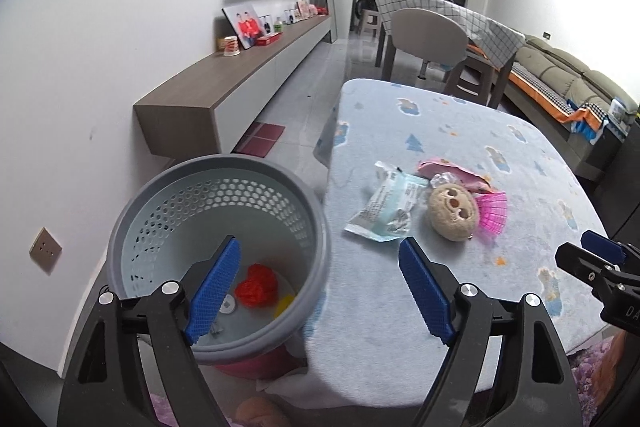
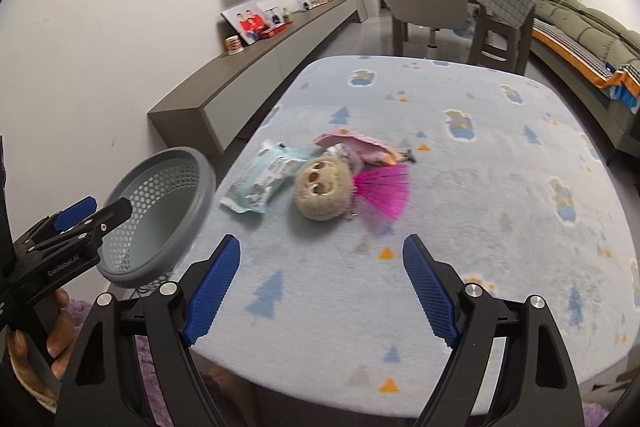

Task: Collect trash
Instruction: 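Move both open grippers back over the table items, then close the right gripper on the pink shuttlecock while the left gripper approaches the plush sloth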

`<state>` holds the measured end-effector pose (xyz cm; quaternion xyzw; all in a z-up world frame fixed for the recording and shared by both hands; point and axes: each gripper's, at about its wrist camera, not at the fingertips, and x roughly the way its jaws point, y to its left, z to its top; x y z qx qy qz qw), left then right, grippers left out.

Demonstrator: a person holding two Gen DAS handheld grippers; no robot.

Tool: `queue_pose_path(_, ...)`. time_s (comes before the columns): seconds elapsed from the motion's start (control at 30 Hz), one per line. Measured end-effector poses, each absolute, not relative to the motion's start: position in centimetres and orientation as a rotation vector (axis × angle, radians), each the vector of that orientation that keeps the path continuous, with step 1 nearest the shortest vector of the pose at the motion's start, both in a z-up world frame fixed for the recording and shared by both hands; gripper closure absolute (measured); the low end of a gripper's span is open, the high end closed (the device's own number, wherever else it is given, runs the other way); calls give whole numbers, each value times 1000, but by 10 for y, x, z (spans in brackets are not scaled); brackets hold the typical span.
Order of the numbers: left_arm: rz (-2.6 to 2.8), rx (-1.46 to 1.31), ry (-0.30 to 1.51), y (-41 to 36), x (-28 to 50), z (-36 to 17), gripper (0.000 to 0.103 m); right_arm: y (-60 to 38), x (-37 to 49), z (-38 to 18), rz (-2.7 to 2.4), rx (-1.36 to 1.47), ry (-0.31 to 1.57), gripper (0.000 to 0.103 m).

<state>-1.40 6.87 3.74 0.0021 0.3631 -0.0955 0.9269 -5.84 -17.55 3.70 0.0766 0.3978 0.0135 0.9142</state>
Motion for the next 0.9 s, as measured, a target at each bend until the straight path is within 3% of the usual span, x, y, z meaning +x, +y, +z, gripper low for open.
queue_pose_path(0.23,-220,22,725,45,-6,46,16,-212,-49,42,8,170,826,23)
queue_pose_path(0.9,-237,196,792,-30,70,18,15,-251,52,-18,85,184,973,23)
